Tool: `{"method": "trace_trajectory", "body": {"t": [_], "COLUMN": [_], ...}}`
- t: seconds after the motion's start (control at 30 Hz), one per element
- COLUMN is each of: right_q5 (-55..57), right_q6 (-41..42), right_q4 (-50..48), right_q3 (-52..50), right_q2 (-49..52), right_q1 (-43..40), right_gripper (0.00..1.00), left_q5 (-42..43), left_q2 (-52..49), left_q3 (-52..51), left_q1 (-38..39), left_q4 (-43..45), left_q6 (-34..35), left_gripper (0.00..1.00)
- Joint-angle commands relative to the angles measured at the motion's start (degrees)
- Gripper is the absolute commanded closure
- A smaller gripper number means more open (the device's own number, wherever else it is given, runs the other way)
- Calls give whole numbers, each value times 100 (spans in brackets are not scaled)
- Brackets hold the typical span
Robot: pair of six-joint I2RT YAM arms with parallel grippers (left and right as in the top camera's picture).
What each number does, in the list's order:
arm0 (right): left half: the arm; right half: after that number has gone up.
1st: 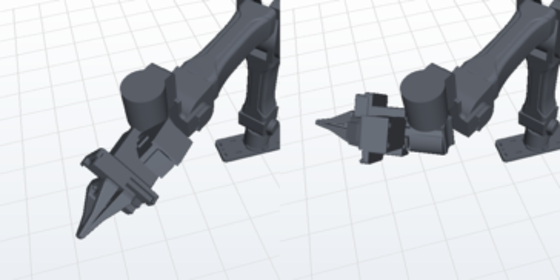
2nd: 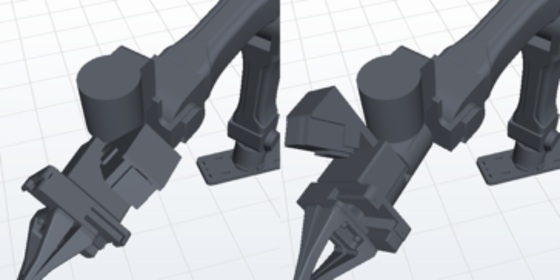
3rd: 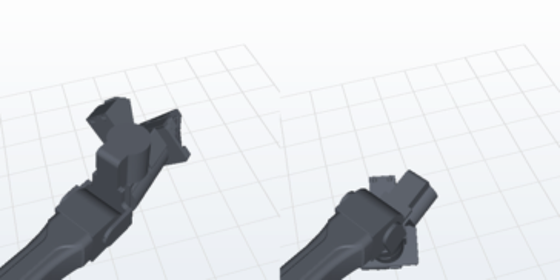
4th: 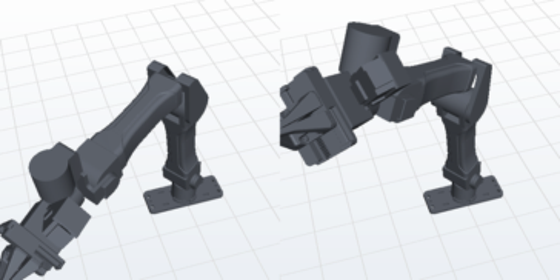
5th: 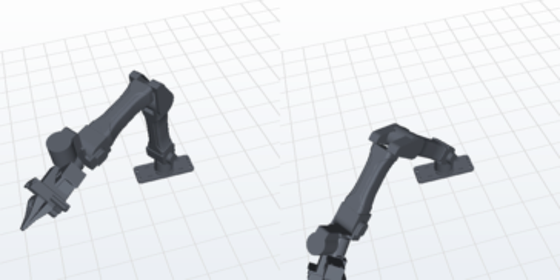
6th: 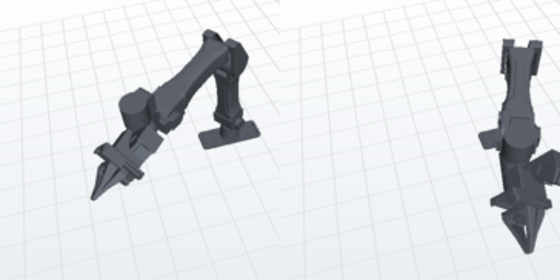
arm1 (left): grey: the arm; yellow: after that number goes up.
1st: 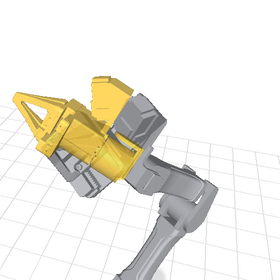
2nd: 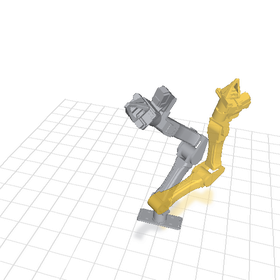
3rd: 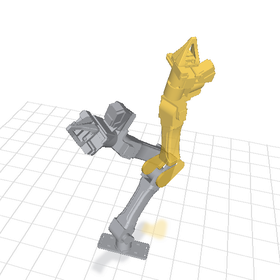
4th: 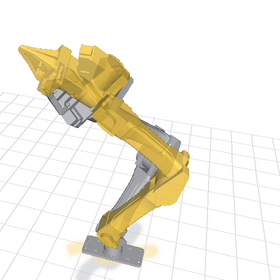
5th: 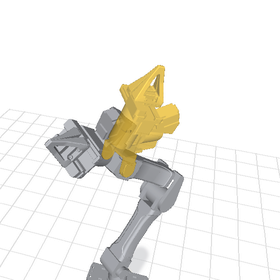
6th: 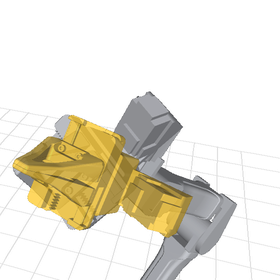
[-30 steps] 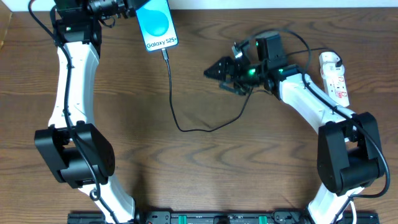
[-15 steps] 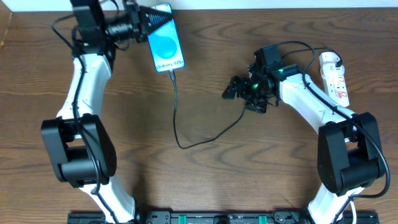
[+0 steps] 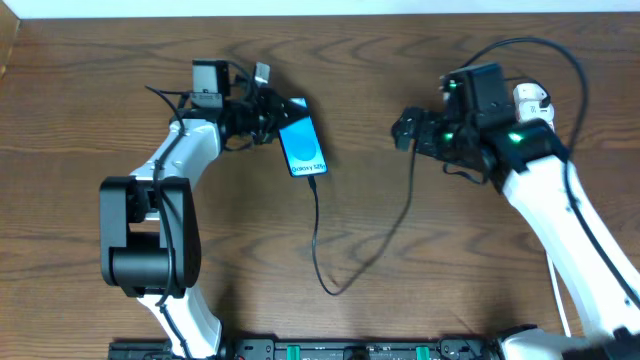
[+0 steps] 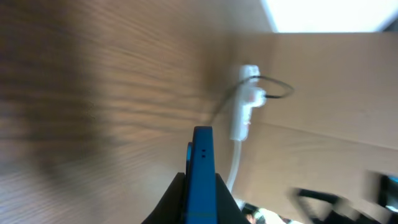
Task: Plug charger to phone and switch on socket
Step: 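Lower the phone flat onto the table center with the left gripper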
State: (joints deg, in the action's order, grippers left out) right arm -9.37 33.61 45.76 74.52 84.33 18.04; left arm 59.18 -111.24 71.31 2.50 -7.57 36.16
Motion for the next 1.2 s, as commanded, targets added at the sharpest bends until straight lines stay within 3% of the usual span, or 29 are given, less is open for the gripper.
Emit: {"method": "trace_trajectory", "body": {"t": [0.0, 0.17, 1.17], "right_q5": [957, 1095, 1095], "right_q6": [-116, -118, -151], "right_q4": [57, 61, 289], "right_q3": [28, 28, -197], "right_q2": [-505, -793, -625], "right_q1": [-48, -48, -37], "right_gripper": [1, 1, 1], "left_q5": [-1211, -1742, -3136], "left_q2": [0, 0, -33], "left_q3": [59, 57, 46], "left_q1": [313, 776, 1939], "left_q4": [-673, -1091, -1141], "left_q6": [-885, -1351, -1248], "left_gripper": [92, 93, 92]}}
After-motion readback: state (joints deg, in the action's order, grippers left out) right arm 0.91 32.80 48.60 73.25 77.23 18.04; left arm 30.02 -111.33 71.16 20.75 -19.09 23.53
